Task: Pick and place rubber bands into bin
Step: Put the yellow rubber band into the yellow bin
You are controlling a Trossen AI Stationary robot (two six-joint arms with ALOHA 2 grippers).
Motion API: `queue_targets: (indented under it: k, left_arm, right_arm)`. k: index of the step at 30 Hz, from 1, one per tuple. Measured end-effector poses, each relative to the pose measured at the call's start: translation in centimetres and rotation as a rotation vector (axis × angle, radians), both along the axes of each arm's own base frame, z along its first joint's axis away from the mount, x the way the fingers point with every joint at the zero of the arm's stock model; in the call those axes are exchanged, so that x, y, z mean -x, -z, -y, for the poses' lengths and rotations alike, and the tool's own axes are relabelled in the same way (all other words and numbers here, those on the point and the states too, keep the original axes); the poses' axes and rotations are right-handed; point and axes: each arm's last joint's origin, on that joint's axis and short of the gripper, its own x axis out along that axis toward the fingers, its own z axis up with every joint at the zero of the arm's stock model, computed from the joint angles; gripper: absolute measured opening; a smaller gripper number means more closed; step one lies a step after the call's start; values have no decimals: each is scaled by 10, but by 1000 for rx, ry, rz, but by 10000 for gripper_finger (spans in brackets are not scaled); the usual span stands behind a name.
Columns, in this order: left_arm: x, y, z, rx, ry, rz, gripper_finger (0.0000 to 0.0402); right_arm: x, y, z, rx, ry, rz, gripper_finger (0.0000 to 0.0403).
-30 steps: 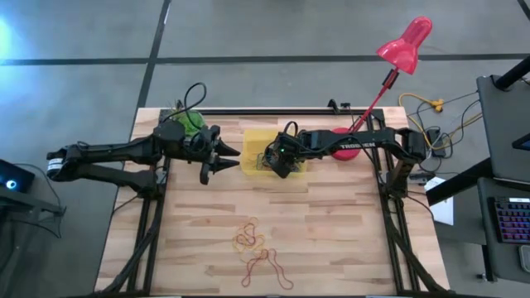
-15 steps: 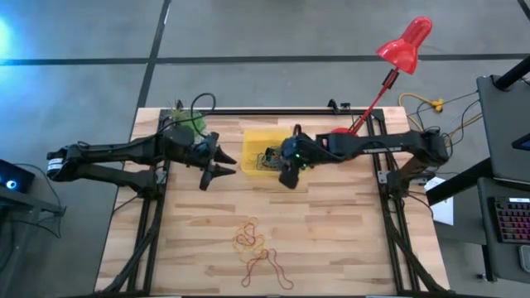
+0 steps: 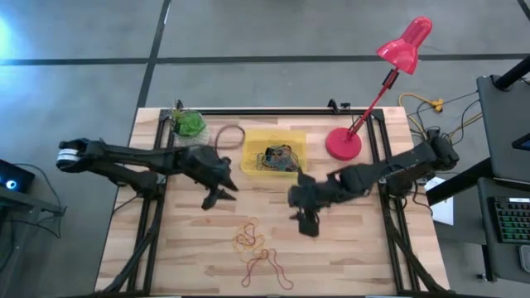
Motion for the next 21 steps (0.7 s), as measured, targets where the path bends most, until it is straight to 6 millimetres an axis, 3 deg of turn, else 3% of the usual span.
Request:
queue_targets:
  k: [7, 12, 21]
  left_arm:
    - [-24, 35, 22, -37, 90, -149, 141]
    - [-44, 57, 39, -78, 51, -267, 141]
    - [-74, 62, 56, -51, -165, -334, 141]
  right_arm:
    - [17, 12, -38, -21, 36, -41, 157]
    - [32, 27, -58, -41, 107, -83, 147]
    - [65, 59, -85, -64, 263, -153, 148]
